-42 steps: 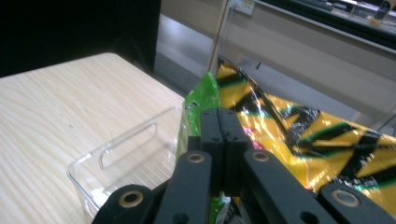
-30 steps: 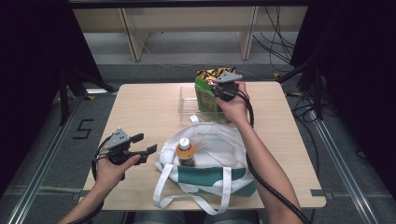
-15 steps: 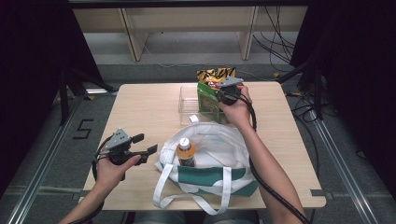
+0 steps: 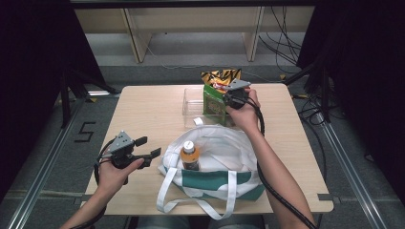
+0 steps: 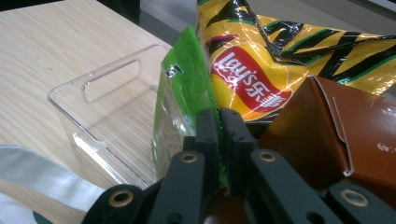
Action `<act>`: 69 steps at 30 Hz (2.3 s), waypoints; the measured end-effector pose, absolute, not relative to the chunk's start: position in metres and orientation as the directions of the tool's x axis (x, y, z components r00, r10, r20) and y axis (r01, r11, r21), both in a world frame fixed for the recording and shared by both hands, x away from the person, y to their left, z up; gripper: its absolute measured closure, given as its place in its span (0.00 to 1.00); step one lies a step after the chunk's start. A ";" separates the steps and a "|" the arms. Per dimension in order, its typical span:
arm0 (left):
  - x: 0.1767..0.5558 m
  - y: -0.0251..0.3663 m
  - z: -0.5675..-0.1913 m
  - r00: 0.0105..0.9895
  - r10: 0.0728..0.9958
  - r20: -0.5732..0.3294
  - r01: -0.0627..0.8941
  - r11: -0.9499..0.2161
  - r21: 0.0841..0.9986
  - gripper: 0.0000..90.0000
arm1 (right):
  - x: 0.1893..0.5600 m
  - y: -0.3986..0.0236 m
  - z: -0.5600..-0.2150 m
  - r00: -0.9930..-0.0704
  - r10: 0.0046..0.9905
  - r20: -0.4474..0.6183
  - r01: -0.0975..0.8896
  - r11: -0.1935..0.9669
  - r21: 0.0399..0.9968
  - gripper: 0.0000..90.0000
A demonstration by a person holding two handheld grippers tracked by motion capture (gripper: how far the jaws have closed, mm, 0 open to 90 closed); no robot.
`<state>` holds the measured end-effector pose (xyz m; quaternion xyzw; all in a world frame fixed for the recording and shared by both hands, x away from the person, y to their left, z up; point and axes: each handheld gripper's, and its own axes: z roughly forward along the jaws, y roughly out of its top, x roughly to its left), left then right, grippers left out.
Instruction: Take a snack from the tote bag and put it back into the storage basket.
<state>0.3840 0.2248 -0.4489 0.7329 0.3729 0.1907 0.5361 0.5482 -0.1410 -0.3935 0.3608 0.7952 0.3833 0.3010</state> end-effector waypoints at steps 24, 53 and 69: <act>0.382 0.223 -0.446 0.650 0.748 -0.135 0.339 -0.127 0.932 0.28 | 0.526 -0.147 -0.379 -0.543 0.805 -0.240 0.296 0.451 0.842 0.82; 0.378 0.218 -0.433 0.683 0.717 -0.142 0.301 -0.098 0.949 0.30 | 0.446 -0.201 -0.380 -0.520 0.853 -0.042 0.330 0.246 0.911 0.57; 0.379 0.208 -0.428 0.711 0.691 -0.134 0.287 -0.110 0.952 0.30 | 0.414 -0.227 -0.387 -0.468 0.884 0.015 0.370 0.180 0.911 0.54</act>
